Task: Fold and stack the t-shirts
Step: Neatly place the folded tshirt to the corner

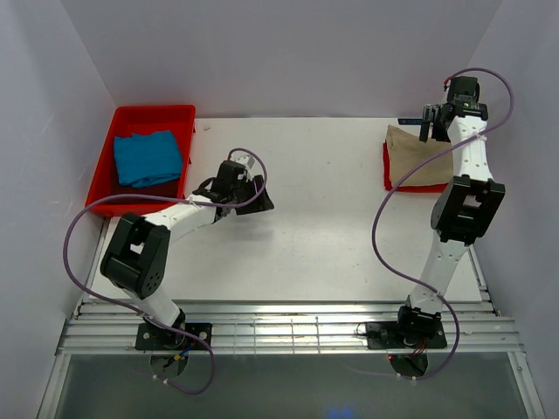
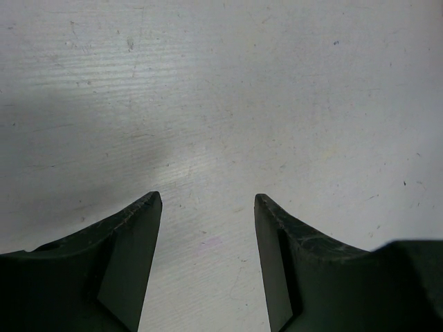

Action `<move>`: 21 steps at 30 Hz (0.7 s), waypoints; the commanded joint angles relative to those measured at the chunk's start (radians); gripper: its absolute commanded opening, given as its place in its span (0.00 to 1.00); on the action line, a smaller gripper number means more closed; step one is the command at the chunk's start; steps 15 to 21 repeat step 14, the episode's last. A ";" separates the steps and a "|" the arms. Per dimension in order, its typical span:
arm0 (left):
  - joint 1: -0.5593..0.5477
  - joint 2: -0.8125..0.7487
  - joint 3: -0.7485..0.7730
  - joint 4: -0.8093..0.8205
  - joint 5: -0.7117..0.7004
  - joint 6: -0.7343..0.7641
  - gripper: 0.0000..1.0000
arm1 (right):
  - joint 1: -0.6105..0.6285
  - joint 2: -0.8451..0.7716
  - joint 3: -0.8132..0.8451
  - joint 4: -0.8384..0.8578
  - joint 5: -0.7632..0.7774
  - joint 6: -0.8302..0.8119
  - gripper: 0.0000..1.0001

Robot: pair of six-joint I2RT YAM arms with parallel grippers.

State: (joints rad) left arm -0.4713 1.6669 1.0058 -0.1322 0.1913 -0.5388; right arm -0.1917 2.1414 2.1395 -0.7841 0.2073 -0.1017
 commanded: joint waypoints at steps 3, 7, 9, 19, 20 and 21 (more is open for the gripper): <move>0.000 -0.082 0.007 -0.026 -0.038 0.023 0.67 | 0.009 -0.156 -0.022 0.052 0.012 0.028 0.90; 0.002 -0.116 0.060 -0.076 -0.075 0.045 0.67 | 0.066 -0.313 -0.108 0.082 0.009 0.037 0.90; 0.008 -0.142 0.120 -0.128 -0.116 0.062 0.67 | 0.095 -0.406 -0.141 0.097 0.003 0.037 0.90; 0.120 -0.214 0.305 -0.326 -0.208 0.105 0.70 | 0.231 -0.506 -0.081 0.031 -0.034 0.065 0.90; 0.120 -0.214 0.305 -0.326 -0.208 0.105 0.70 | 0.231 -0.506 -0.081 0.031 -0.034 0.065 0.90; 0.120 -0.214 0.305 -0.326 -0.208 0.105 0.70 | 0.231 -0.506 -0.081 0.031 -0.034 0.065 0.90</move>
